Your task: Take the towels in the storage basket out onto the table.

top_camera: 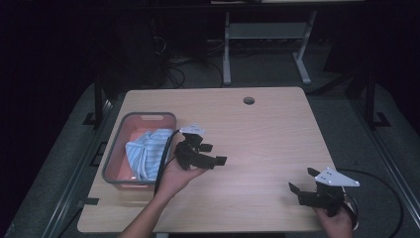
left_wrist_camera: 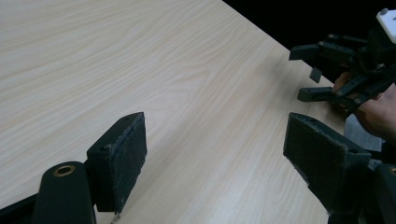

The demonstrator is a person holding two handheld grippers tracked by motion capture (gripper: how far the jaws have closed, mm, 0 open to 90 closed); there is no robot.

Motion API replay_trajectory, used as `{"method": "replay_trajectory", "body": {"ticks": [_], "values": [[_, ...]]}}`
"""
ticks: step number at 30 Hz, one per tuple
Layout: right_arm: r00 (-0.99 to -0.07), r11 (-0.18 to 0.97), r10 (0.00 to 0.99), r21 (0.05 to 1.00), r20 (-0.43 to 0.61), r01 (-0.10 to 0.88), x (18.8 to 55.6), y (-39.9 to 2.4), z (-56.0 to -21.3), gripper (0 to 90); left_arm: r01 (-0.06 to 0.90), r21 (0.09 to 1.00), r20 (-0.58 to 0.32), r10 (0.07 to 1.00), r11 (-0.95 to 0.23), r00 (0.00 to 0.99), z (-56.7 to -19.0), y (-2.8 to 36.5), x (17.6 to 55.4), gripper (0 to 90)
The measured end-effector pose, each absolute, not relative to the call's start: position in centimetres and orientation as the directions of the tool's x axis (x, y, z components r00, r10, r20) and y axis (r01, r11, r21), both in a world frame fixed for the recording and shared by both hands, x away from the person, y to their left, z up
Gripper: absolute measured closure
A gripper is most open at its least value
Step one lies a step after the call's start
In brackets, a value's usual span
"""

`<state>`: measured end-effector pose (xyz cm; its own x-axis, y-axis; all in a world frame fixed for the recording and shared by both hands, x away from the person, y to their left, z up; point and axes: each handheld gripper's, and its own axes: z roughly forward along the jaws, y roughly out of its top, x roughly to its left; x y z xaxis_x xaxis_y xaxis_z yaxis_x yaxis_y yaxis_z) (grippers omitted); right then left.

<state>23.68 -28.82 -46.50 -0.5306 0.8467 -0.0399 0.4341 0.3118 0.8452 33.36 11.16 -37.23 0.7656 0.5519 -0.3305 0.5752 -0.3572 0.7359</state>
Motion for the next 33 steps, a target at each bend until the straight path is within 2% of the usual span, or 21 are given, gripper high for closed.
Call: {"method": "replay_trajectory", "body": {"ticks": [12,33], "values": [[-0.526,0.305,0.849,0.847,-0.035,0.436,23.6,-28.9,-46.4,14.1,0.578,0.735,-0.283,0.614,-0.355,0.737,-35.7,14.1,34.1,21.5],[-0.526,0.301,0.850,0.846,-0.030,0.440,23.6,-29.0,-46.4,14.1,0.623,0.723,-0.256,0.722,-0.298,0.643,-34.2,19.3,35.7,22.1]]}}
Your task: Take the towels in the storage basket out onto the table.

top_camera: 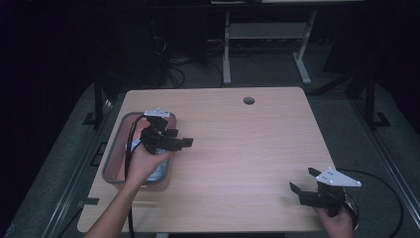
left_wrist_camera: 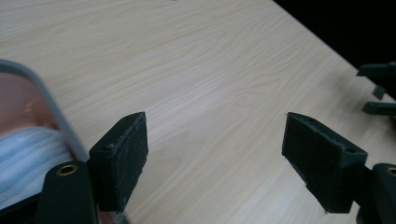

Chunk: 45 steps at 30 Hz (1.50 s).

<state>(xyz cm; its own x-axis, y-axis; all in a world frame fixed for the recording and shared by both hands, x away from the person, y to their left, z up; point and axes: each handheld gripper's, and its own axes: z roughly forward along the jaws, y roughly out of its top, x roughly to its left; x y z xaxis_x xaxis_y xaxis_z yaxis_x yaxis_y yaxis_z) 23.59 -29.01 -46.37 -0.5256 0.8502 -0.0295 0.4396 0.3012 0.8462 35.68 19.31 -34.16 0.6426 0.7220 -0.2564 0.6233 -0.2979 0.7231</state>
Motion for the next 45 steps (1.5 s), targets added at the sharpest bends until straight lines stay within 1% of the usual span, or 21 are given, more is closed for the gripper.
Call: {"method": "replay_trajectory", "body": {"ticks": [1,3,14,24,27,30,32,34,40,41,42,45], "values": [[-0.525,0.302,0.850,0.847,-0.031,0.438,23.5,-28.9,-46.4,14.1,0.628,0.716,-0.246,0.732,-0.305,0.635,-34.1,20.0,35.7,22.1],[-0.529,0.305,0.848,0.846,-0.033,0.437,23.5,-28.9,-46.4,14.1,0.633,0.721,-0.257,0.740,-0.282,0.622,-33.9,20.6,35.7,22.1],[-0.538,0.316,0.842,0.845,-0.040,0.431,23.5,-28.5,-46.3,14.1,0.650,0.717,-0.247,0.780,-0.252,0.575,-33.5,23.7,35.2,22.0],[-0.538,0.316,0.842,0.845,-0.040,0.432,23.5,-28.5,-46.3,14.1,0.700,0.691,-0.253,0.846,-0.183,0.470,-34.6,27.0,35.3,21.9],[-0.538,0.314,0.842,0.846,-0.038,0.432,23.4,-28.5,-46.3,14.1,0.712,0.680,-0.247,0.860,-0.175,0.447,-34.9,27.5,35.3,21.9],[-0.539,0.317,0.841,0.846,-0.043,0.428,23.4,-28.5,-46.3,14.1,0.740,0.655,-0.245,0.882,-0.156,0.403,-35.7,28.5,35.4,21.8],[-0.539,0.318,0.841,0.846,-0.043,0.428,23.4,-28.5,-46.3,14.1,0.744,0.651,-0.247,0.886,-0.148,0.393,-36.0,28.8,35.4,21.5],[-0.539,0.319,0.841,0.845,-0.044,0.428,23.4,-28.5,-46.3,14.1,0.766,0.625,-0.241,0.896,-0.150,0.372,-36.8,29.2,35.4,21.5],[-0.542,0.326,0.839,0.844,-0.051,0.425,23.4,-28.4,-46.3,14.1,0.804,0.574,-0.224,0.915,-0.154,0.336,-38.1,29.3,35.8,21.4],[-0.543,0.327,0.838,0.843,-0.050,0.427,23.4,-28.3,-46.3,14.1,0.816,0.557,-0.229,0.916,-0.154,0.329,-38.5,29.2,36.0,21.4],[-0.543,0.328,0.838,0.843,-0.051,0.426,23.4,-28.3,-46.2,14.1,0.830,0.532,-0.212,0.922,-0.168,0.323,-38.9,29.0,36.2,21.7],[-0.543,0.329,0.838,0.843,-0.052,0.426,23.3,-28.3,-46.2,14.1,0.848,0.501,-0.204,0.928,-0.174,0.311,-39.6,28.4,36.7,21.9]]}}
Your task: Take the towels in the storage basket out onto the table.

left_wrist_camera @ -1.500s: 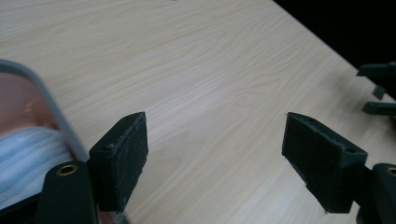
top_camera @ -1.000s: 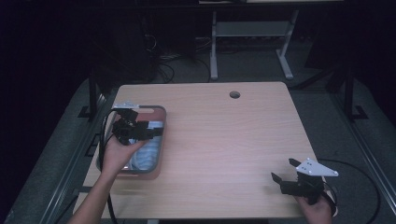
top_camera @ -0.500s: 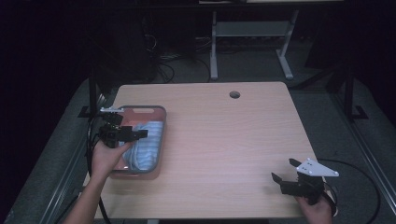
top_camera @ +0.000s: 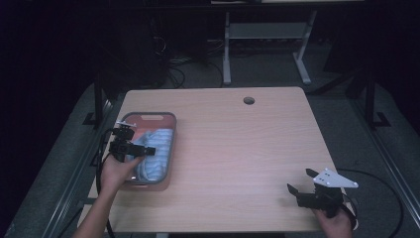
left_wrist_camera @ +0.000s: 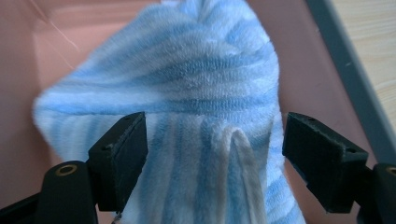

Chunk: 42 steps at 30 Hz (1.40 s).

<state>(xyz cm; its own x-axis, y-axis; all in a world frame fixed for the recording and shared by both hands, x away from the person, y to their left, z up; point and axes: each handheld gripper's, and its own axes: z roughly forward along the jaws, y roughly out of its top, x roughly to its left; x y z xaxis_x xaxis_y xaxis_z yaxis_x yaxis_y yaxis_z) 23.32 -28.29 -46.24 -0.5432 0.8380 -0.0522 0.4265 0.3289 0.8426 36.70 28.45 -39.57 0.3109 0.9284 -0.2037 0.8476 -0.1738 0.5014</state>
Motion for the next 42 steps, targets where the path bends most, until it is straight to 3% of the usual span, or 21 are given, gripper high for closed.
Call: {"method": "replay_trajectory", "body": {"ticks": [9,21,31,42], "values": [[-0.545,0.329,0.837,0.845,-0.055,0.421,23.2,-28.4,-46.1,14.1,0.895,0.386,-0.147,0.943,-0.222,0.297,-40.6,27.6,38.5,27.4],[-0.544,0.327,0.837,0.848,-0.056,0.416,23.1,-28.4,-45.9,14.1,0.922,0.264,-0.053,0.950,-0.284,0.308,-41.3,26.2,40.2,47.0],[-0.542,0.325,0.838,0.851,-0.058,0.411,23.0,-28.4,-45.8,14.2,0.919,0.246,-0.043,0.944,-0.307,0.327,-41.5,26.3,40.5,62.3],[-0.535,0.321,0.843,0.854,-0.060,0.410,23.0,-28.6,-45.7,14.2,0.918,0.272,-0.089,0.942,-0.290,0.323,-40.6,27.3,40.2,67.6]]}}
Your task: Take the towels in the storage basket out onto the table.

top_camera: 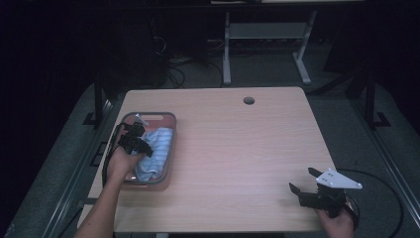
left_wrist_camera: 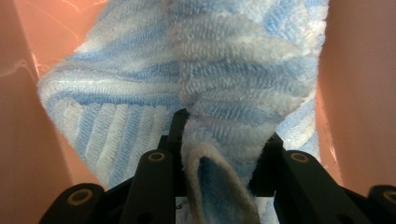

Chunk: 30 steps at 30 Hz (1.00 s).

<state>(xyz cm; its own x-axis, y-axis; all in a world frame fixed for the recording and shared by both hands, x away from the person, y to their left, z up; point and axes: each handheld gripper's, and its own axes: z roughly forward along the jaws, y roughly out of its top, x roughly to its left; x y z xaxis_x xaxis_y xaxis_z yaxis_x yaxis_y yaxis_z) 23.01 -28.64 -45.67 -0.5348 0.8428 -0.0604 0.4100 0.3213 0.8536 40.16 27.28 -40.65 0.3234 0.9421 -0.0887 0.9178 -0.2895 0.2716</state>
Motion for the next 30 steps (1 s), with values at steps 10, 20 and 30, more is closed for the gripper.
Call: {"method": "replay_trajectory", "body": {"ticks": [10,20,30], "values": [[-0.532,0.321,0.844,0.854,-0.062,0.410,23.1,-28.5,-45.6,14.2,0.894,0.368,-0.146,0.934,-0.255,0.326,-38.2,28.7,38.8,68.6],[-0.530,0.321,0.846,0.854,-0.063,0.410,23.1,-28.7,-45.7,14.2,0.872,0.444,-0.207,0.923,-0.207,0.324,-36.4,30.1,37.4,68.5],[-0.526,0.319,0.848,0.855,-0.064,0.410,23.0,-28.7,-45.6,14.2,0.848,0.498,-0.245,0.909,-0.179,0.336,-35.1,30.5,36.4,68.5]]}}
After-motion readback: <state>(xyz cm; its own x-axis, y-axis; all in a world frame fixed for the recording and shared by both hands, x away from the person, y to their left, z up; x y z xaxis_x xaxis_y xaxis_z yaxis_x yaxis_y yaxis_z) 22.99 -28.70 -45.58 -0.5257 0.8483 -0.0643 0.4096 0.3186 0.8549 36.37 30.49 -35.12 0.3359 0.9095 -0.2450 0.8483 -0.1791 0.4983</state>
